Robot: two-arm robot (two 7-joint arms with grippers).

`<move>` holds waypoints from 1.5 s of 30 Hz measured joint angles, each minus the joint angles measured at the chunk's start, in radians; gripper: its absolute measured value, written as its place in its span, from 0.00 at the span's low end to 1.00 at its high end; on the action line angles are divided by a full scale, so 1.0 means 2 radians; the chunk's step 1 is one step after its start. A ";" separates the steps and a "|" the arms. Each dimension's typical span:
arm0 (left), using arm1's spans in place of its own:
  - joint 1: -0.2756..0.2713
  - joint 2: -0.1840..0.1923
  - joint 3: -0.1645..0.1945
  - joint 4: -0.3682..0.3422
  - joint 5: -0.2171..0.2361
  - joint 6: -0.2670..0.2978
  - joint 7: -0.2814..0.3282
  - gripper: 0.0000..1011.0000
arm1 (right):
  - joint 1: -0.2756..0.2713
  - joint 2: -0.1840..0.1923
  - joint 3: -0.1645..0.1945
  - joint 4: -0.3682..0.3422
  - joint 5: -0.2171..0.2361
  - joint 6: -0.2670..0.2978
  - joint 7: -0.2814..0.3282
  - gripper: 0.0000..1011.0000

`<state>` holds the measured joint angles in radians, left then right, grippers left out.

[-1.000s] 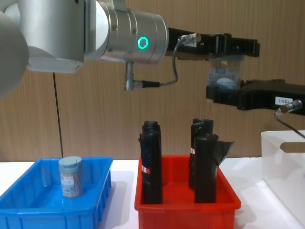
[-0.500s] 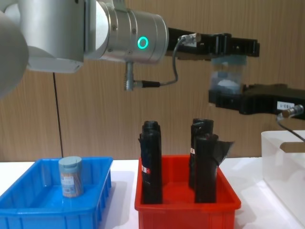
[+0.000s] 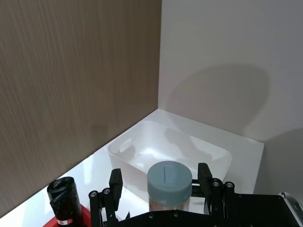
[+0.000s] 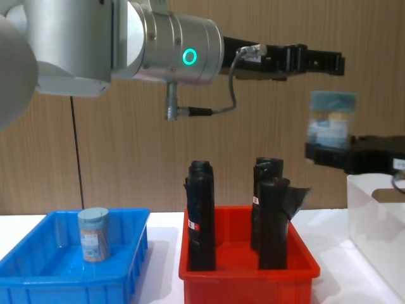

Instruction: Pick the cotton swabs from the blue box and place them into the white box.

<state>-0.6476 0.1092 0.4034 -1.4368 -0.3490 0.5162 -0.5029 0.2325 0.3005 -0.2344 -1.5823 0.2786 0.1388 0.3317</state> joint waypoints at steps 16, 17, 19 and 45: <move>0.000 0.000 0.000 0.000 0.000 0.000 0.000 0.99 | -0.008 0.025 0.029 0.027 0.015 -0.002 -0.049 0.66; 0.000 0.000 0.000 0.000 0.000 0.000 0.000 0.99 | -0.007 0.027 0.032 0.031 0.015 -0.001 -0.053 0.66; 0.000 0.000 0.000 0.000 0.000 0.000 0.000 0.99 | -0.005 0.029 0.035 0.035 0.015 0.001 -0.057 0.66; 0.000 0.000 0.000 0.000 0.000 0.000 0.000 0.99 | 0.062 0.047 0.061 0.153 -0.015 0.067 -0.059 0.85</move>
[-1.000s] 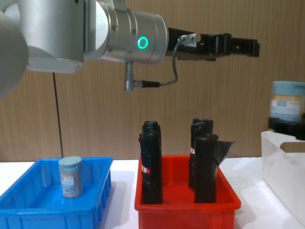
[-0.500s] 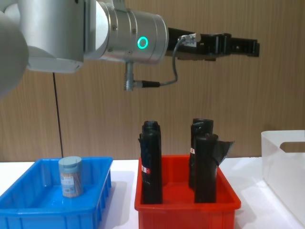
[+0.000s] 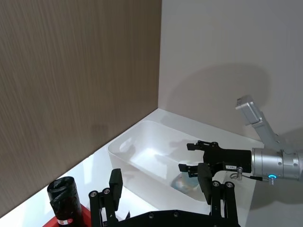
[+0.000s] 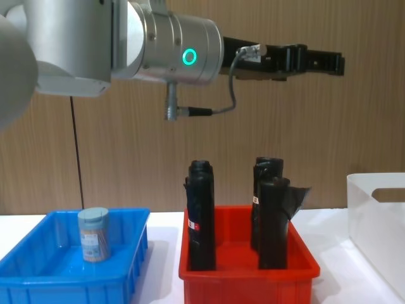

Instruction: Pick the cotton swabs from the blue box and place them into the white box.

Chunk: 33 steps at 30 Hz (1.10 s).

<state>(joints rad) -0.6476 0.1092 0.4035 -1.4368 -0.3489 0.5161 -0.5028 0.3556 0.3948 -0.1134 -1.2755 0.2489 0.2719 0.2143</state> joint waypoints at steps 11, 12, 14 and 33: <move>0.000 0.000 0.000 0.000 0.000 0.000 0.000 0.99 | 0.017 0.001 0.003 0.030 -0.009 -0.001 0.006 0.99; 0.000 0.000 0.000 0.000 0.000 0.000 0.000 0.99 | 0.017 0.001 0.003 0.031 -0.009 -0.002 0.006 0.99; 0.000 0.000 0.000 0.000 0.000 0.000 0.000 0.99 | 0.017 0.002 0.004 0.032 -0.010 -0.004 0.006 0.99; 0.002 0.001 0.000 0.000 0.000 -0.002 0.000 0.99 | 0.019 0.003 0.005 0.036 -0.012 -0.009 0.007 0.99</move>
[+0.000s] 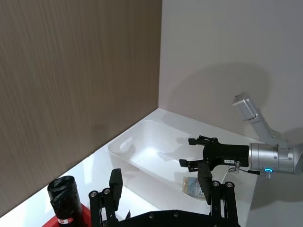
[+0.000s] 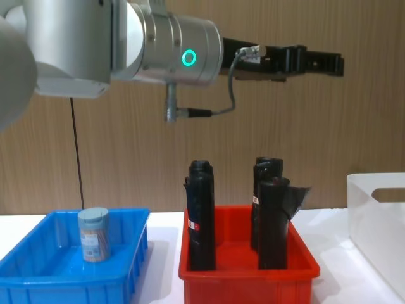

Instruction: Pick the cotton swabs from the blue box and place them into the white box.

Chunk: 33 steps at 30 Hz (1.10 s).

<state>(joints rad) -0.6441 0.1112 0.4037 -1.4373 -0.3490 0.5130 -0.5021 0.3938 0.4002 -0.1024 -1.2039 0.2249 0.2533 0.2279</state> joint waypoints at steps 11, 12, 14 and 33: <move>0.034 0.023 0.004 -0.016 0.012 -0.041 0.041 0.99 | -0.035 -0.005 -0.011 -0.049 0.005 -0.019 -0.014 0.99; 0.038 0.025 0.005 -0.018 0.014 -0.046 0.046 0.99 | -0.039 -0.006 -0.012 -0.054 0.006 -0.021 -0.015 0.99; 0.053 0.035 0.007 -0.024 0.019 -0.065 0.064 0.99 | -0.049 -0.008 -0.015 -0.068 0.007 -0.027 -0.020 0.99; 0.142 0.094 0.018 -0.066 0.052 -0.173 0.171 0.99 | -0.140 -0.022 -0.043 -0.194 0.022 -0.075 -0.055 0.99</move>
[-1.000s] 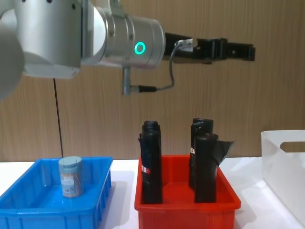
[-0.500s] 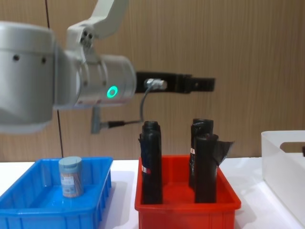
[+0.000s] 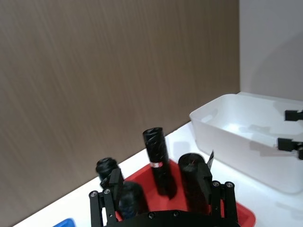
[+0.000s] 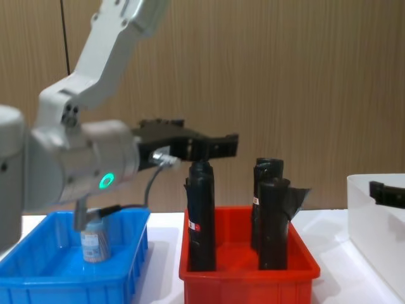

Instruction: Pick the cotton swabs from the blue box and place them into the white box.

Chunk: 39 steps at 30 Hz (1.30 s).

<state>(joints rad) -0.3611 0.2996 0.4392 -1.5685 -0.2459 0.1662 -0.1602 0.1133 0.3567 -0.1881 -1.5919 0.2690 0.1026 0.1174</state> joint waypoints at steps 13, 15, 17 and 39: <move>0.054 0.036 0.007 -0.026 0.020 -0.066 0.065 0.99 | -0.055 -0.008 -0.017 -0.076 0.008 -0.030 -0.022 0.99; 0.058 0.039 0.007 -0.028 0.022 -0.072 0.070 0.99 | -0.060 -0.009 -0.018 -0.082 0.009 -0.032 -0.024 0.99; 0.061 0.040 0.008 -0.029 0.023 -0.075 0.073 0.99 | -0.062 -0.009 -0.019 -0.085 0.009 -0.033 -0.025 0.99; 0.062 0.041 0.007 -0.029 0.023 -0.076 0.075 0.99 | -0.064 -0.010 -0.019 -0.088 0.009 -0.034 -0.025 0.99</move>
<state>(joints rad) -0.2371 0.3821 0.4542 -1.6267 -0.2004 0.0138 -0.0108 -0.0146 0.3375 -0.2256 -1.7669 0.2877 0.0339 0.0666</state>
